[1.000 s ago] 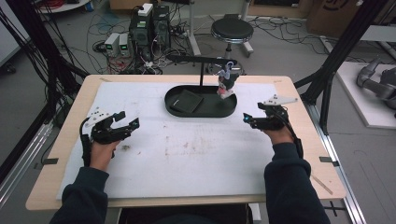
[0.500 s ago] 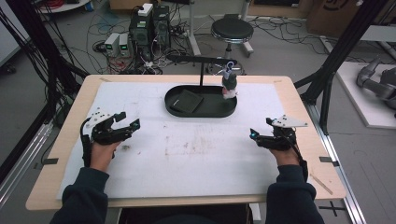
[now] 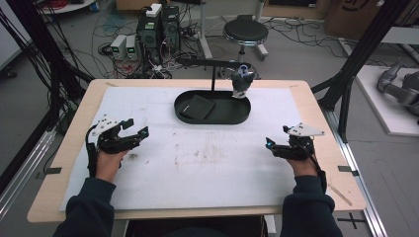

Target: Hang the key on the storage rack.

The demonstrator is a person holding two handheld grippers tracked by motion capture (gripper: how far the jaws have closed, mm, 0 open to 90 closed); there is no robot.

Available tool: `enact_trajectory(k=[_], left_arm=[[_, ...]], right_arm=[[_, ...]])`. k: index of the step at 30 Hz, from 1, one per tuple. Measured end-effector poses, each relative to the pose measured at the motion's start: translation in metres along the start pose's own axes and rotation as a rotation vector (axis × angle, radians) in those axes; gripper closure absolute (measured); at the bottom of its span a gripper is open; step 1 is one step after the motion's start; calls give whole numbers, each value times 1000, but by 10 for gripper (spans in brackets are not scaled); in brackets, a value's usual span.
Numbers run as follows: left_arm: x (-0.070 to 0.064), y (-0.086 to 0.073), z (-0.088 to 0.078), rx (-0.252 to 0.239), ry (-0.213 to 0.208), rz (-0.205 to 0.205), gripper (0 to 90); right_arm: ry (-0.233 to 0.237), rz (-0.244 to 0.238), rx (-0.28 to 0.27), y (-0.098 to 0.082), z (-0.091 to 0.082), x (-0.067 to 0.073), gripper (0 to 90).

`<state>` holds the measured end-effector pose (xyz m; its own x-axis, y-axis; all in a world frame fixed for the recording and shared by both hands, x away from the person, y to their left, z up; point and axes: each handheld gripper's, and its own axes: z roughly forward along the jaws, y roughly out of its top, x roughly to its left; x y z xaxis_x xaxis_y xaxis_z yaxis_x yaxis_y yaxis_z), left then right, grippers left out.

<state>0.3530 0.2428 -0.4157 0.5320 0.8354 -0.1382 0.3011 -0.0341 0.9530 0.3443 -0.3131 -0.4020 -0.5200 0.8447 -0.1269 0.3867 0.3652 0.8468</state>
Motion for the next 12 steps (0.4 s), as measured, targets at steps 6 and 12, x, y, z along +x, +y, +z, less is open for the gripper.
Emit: enact_trajectory(k=[6,12], left_arm=[[0,0,1,0,2,-2,267],[-1,-1,2,8,0,2,266]], right_arm=[[3,-9,13,-2,1,-1,213],[1,-5,9,-2,1,-1,213]])
